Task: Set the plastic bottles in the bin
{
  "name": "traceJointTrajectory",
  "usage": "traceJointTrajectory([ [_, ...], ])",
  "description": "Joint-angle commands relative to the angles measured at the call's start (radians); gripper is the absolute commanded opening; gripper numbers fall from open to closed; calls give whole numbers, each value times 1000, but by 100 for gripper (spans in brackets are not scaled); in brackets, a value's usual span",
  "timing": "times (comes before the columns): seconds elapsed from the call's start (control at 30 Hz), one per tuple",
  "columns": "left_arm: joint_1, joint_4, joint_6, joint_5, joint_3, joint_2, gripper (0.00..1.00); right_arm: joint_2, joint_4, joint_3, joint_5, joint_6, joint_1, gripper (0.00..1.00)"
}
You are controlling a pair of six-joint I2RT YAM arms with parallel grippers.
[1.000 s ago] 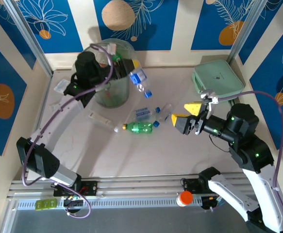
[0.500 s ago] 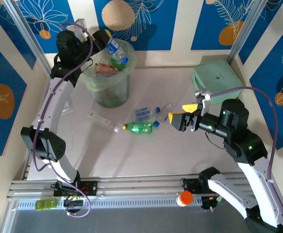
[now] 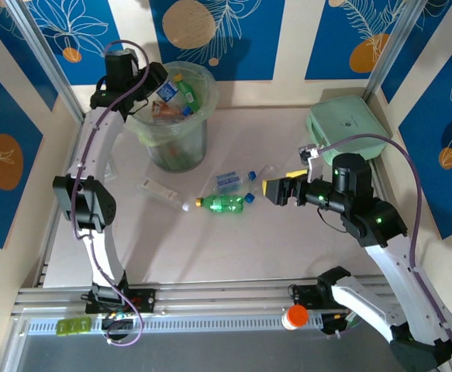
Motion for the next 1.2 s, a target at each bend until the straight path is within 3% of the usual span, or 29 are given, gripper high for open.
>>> traceJointTrajectory([
  [0.0, 8, -108, 11, 0, 30, 32, 31, 7, 13, -17, 20, 14, -6, 99],
  [0.4, 9, -103, 47, 27, 46, 49, 66, 38, 30, -30, 18, 18, -7, 99],
  [0.53, 9, -74, 59, 24, 46, 8, 61, 37, 30, -31, 17, 18, -7, 99],
  [0.7, 12, -77, 72, -12, 38, -46, 43, 33, 35, -37, 15, 23, -7, 99],
  [0.83, 36, -36, 30, -31, -53, -122, 39, 29, 43, -50, 13, 28, -7, 99],
  [1.03, 101, 38, -91, 30, -209, -205, 43, 19, 56, -81, 7, 30, -6, 99],
  [1.17, 109, 41, -119, 98, -250, -198, 57, 17, 65, -96, 5, 28, -5, 99],
])
